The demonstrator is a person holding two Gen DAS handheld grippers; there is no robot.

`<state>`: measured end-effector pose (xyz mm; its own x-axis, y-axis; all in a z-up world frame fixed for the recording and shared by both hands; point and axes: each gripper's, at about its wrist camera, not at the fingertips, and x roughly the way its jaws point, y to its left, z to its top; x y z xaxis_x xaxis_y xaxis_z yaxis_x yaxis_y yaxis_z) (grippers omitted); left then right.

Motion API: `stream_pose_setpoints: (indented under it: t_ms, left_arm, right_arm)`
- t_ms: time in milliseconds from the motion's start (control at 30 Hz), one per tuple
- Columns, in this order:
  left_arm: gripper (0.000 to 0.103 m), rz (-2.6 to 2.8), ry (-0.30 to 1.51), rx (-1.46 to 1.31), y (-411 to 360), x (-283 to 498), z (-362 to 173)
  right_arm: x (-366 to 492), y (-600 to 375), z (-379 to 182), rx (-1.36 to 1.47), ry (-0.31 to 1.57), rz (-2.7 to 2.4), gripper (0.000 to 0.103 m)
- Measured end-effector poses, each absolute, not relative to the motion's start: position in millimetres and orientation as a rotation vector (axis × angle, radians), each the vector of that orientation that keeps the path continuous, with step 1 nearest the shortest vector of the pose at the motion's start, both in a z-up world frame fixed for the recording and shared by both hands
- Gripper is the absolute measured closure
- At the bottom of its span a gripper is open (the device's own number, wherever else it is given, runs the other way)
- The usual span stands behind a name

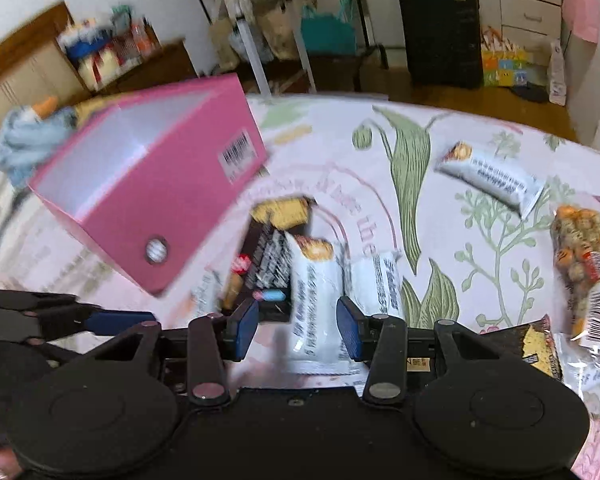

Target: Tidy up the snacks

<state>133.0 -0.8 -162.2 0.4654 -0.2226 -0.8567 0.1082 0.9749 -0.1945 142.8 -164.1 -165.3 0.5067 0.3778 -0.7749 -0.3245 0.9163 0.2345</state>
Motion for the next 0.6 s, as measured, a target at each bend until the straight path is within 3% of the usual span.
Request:
stream_pose_setpoints:
  t_ms: [67, 100, 133, 233, 600]
  left_arm:
    - [0.044, -0.213, 1.076, -0.136, 1, 132, -167]
    - [0.063, -0.228, 1.088, -0.14, 2, 131, -169]
    - [0.067, -0.241, 1.098, -0.143, 2, 132, -170]
    - [0.069, -0.264, 1.104, -0.149, 7, 130, -165]
    - [0.069, -0.303, 1.128, -0.069, 23, 106, -143]
  right_arm:
    - [144, -158, -172, 0.017, 0.964, 0.418, 0.055]
    - [141, -154, -173, -0.015, 0.954, 0.417, 0.057]
    - [139, -151, -172, -0.053, 0.947, 0.412, 0.071]
    - [131, -148, -167, -0.123, 0.94, 0.384, 0.074]
    - [93, -162, -138, 0.031, 0.925, 0.326, 0.075]
